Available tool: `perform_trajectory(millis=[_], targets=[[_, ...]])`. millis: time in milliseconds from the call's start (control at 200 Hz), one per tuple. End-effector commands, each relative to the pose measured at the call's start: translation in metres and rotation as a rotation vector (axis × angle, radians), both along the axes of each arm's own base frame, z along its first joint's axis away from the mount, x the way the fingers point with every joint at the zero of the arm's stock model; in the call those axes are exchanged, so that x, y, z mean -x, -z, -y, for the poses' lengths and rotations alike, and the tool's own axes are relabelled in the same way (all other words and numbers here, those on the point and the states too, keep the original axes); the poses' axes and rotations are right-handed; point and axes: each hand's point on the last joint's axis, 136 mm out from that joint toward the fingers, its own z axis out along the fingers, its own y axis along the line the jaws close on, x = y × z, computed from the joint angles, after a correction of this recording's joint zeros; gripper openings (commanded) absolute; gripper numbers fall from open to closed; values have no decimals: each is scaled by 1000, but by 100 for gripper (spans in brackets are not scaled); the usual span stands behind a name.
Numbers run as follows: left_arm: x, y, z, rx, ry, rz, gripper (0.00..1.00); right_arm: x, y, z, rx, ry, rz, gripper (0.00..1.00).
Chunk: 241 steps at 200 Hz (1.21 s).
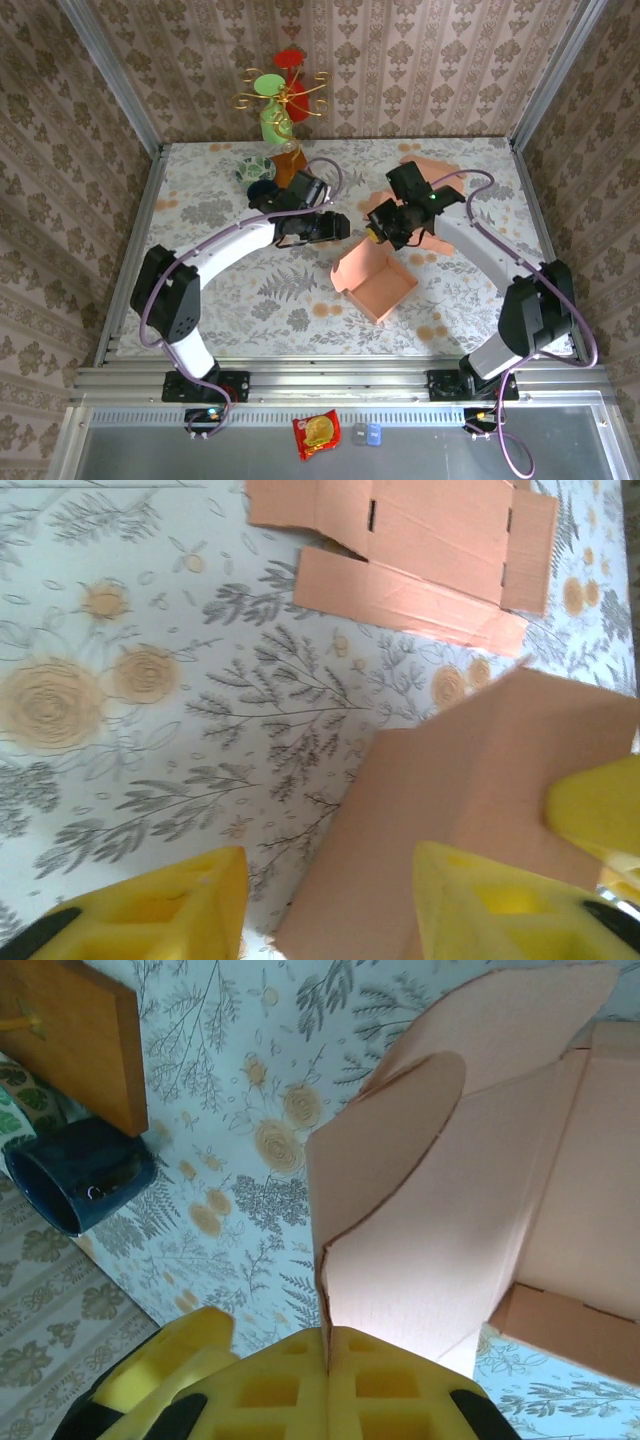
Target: Fold the paper box
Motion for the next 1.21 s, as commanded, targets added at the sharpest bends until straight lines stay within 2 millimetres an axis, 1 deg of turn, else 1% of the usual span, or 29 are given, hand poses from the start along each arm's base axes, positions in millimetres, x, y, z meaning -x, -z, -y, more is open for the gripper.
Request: perform_trajectory(millis=[0,45,70,80,90,165,270,345,470,595,700,860,930,1005,1105,1180,1190,1200], targets=[[-9,-39,-22,-31,-16,116,52,3,-14,20,-9,181,23,0],[-10,-43,-29,-39,-17,132,53,5,-19,27,-14,252,25,0],[-10,-44,-32,-46,-14,135,53,7,-16,31,-6,293,12,0],[-9,-44,-33,-48,-11,136,53,8,-24,33,-16,311,29,0],[-10,-44,-35,-50,-11,138,53,9,-26,34,-18,327,31,0],[-10,-45,-44,-62,7,148,53,14,-30,46,-25,464,26,0],[-6,-45,-47,-54,72,157,52,15,-33,54,-78,639,25,0],[0,-46,-43,-34,150,168,51,12,-37,55,-96,706,16,0],[15,-45,-32,4,336,238,53,9,-39,52,-99,722,-12,0],[23,-37,-32,-29,470,321,60,9,-33,47,-89,706,-44,0],[35,-33,-28,-46,587,397,65,11,-28,49,-74,710,-57,0],[49,-28,-23,-63,697,487,68,12,-25,48,-68,700,-67,0],[53,-26,-19,-85,730,533,71,12,-24,46,-70,691,-73,0],[47,-22,-16,-134,735,570,73,12,-24,45,-65,682,-77,0],[32,-19,-12,-204,721,595,73,11,-26,43,-69,672,-74,0],[27,-18,-6,-238,751,616,72,10,-29,42,-74,666,-69,0],[27,-19,-5,-243,755,619,71,9,-23,42,-59,667,-83,0],[26,-18,-4,-248,758,621,71,8,-21,41,-54,666,-88,0]])
